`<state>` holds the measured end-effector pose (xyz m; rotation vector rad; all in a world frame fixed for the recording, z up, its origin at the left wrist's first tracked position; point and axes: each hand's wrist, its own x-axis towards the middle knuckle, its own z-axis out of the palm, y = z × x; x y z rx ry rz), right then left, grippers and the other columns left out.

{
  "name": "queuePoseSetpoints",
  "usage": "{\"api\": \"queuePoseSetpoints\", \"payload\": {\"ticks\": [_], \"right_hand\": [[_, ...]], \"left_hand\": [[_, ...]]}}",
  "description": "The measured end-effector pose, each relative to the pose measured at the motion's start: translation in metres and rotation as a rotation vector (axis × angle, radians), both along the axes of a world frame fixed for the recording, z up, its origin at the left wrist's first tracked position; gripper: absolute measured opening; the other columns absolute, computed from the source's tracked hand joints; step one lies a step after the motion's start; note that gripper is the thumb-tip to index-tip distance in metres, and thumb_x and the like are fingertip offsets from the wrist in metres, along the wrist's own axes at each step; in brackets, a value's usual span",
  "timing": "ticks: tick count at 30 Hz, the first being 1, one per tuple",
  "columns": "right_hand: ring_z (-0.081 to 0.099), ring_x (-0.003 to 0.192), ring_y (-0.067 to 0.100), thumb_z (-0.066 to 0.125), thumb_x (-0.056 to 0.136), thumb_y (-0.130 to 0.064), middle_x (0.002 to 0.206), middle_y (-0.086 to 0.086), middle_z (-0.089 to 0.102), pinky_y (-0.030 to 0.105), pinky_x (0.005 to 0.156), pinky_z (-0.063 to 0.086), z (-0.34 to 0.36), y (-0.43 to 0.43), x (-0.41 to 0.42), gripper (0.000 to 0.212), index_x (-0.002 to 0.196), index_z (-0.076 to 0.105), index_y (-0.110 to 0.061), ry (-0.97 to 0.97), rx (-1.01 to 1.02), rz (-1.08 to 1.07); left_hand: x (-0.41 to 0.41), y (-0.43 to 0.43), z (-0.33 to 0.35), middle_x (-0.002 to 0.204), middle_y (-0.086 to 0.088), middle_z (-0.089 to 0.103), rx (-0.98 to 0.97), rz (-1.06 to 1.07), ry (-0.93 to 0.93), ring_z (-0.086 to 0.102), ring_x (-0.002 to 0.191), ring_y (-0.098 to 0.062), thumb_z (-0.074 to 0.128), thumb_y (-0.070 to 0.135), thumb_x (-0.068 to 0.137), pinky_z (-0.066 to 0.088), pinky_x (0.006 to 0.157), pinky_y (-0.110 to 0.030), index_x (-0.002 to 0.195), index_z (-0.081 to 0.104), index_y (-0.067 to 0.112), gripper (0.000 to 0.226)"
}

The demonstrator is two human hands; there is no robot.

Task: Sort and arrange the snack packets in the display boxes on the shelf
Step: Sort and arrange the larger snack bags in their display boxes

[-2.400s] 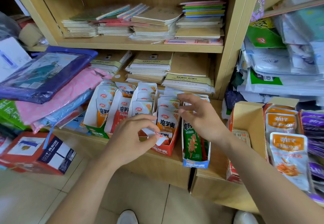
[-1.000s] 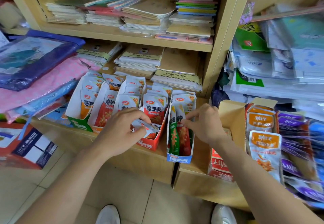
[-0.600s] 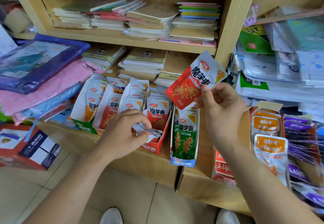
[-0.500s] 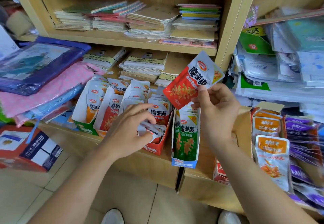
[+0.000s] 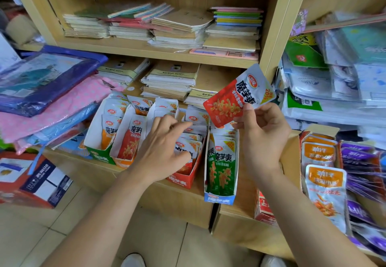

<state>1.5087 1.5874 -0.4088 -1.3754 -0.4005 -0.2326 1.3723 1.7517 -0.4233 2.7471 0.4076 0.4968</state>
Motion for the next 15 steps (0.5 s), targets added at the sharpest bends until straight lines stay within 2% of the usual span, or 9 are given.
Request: {"api": "queuePoseSetpoints", "payload": {"ticks": [3, 6, 11, 13, 15], "right_hand": [[0.064, 0.068, 0.044, 0.065, 0.095, -0.024, 0.073, 0.027, 0.062, 0.058, 0.062, 0.053, 0.001, -0.001, -0.001, 0.025, 0.080, 0.053, -0.007, 0.005, 0.010, 0.023], [0.065, 0.066, 0.042, 0.065, 0.096, -0.018, 0.071, 0.028, 0.062, 0.055, 0.063, 0.055, 0.006, -0.001, -0.005, 0.027, 0.080, 0.051, -0.001, -0.004, 0.032, 0.053], [0.068, 0.066, 0.035, 0.065, 0.096, -0.013, 0.071, 0.024, 0.064, 0.042, 0.060, 0.057, 0.010, 0.003, -0.016, 0.023, 0.082, 0.054, 0.002, -0.036, 0.040, 0.161], [0.070, 0.065, 0.027, 0.066, 0.096, -0.012, 0.071, 0.019, 0.066, 0.039, 0.058, 0.057, 0.003, 0.008, -0.019, 0.022, 0.082, 0.056, 0.002, -0.058, -0.023, 0.207], [0.070, 0.064, 0.021, 0.067, 0.094, -0.017, 0.068, 0.008, 0.068, 0.042, 0.058, 0.057, -0.007, 0.015, -0.019, 0.022, 0.077, 0.057, -0.010, -0.114, -0.209, 0.207]], "left_hand": [[-0.003, -0.004, -0.002, 0.111, 0.016, 0.034, -0.018, -0.023, -0.046, 0.033, 0.108, -0.001, 0.046, 0.042, 0.074, 0.042, 0.073, -0.026, 0.145, 0.048, 0.031, 0.072], [-0.011, -0.006, -0.002, 0.113, 0.018, 0.035, -0.094, -0.042, -0.059, 0.045, 0.107, -0.002, 0.054, 0.033, 0.076, 0.041, 0.077, -0.023, 0.144, 0.045, 0.033, 0.069], [-0.027, -0.002, -0.003, 0.109, 0.020, 0.046, -0.065, -0.084, -0.085, 0.058, 0.098, -0.006, 0.060, 0.032, 0.079, 0.050, 0.082, -0.031, 0.114, 0.068, 0.027, 0.036], [-0.033, -0.002, -0.003, 0.105, 0.017, 0.052, -0.005, -0.091, -0.133, 0.056, 0.100, -0.004, 0.060, 0.031, 0.078, 0.049, 0.083, -0.028, 0.105, 0.073, 0.026, 0.030], [-0.037, -0.002, -0.004, 0.101, 0.014, 0.056, 0.050, -0.082, -0.160, 0.055, 0.101, -0.006, 0.062, 0.031, 0.078, 0.045, 0.085, -0.022, 0.105, 0.076, 0.025, 0.031]]}}
